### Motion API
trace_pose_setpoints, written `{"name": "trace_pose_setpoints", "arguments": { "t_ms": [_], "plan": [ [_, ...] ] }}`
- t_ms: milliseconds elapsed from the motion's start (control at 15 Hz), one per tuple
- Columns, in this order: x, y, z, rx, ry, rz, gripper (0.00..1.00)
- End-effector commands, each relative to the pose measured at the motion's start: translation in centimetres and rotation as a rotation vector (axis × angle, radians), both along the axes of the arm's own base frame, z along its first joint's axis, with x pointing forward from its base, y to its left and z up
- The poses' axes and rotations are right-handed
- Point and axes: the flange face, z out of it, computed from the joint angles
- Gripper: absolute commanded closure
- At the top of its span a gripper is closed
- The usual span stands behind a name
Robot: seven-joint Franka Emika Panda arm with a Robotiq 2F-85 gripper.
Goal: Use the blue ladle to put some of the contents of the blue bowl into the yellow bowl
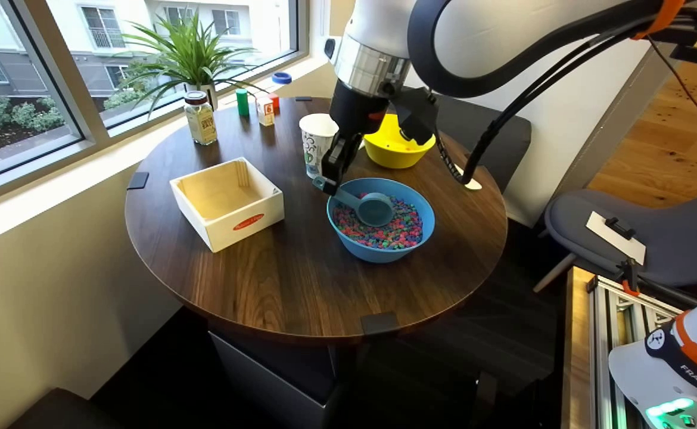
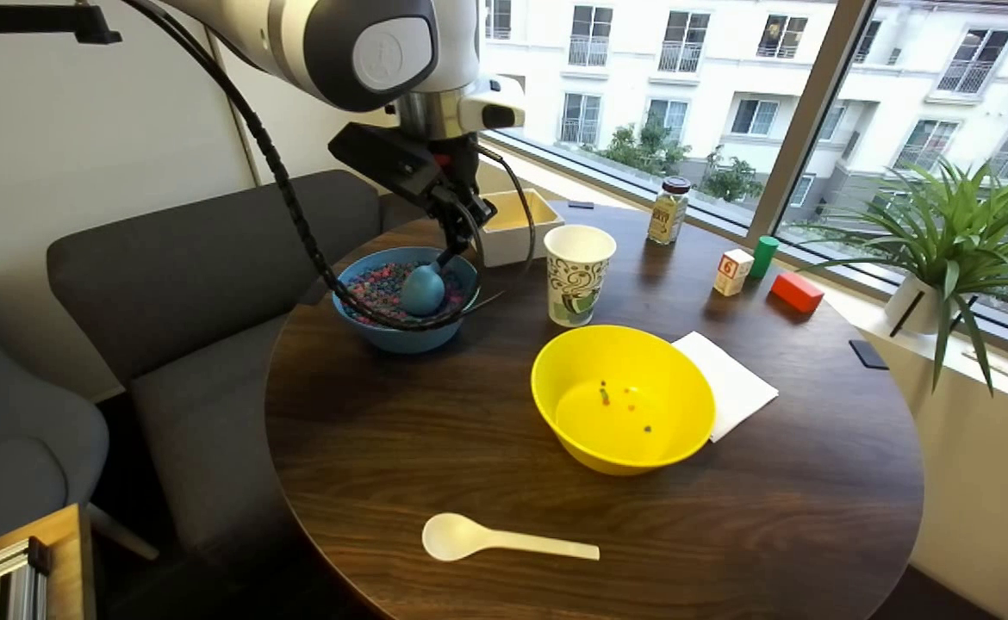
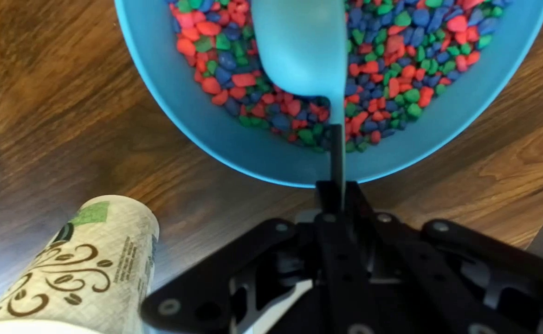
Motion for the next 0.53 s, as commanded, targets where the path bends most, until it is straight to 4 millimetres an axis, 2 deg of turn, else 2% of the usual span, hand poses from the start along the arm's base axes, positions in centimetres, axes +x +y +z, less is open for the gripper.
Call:
{"name": "trace_pose_setpoints", "arguments": {
  "t_ms": [0,467],
  "plan": [
    [-0.15,0.26,-0.32,0.042,-0.007,-0.045,0.98],
    [-0.19,-0.22,-0.68,0.130,-0.014,-0.112,0.98]
  ]
}}
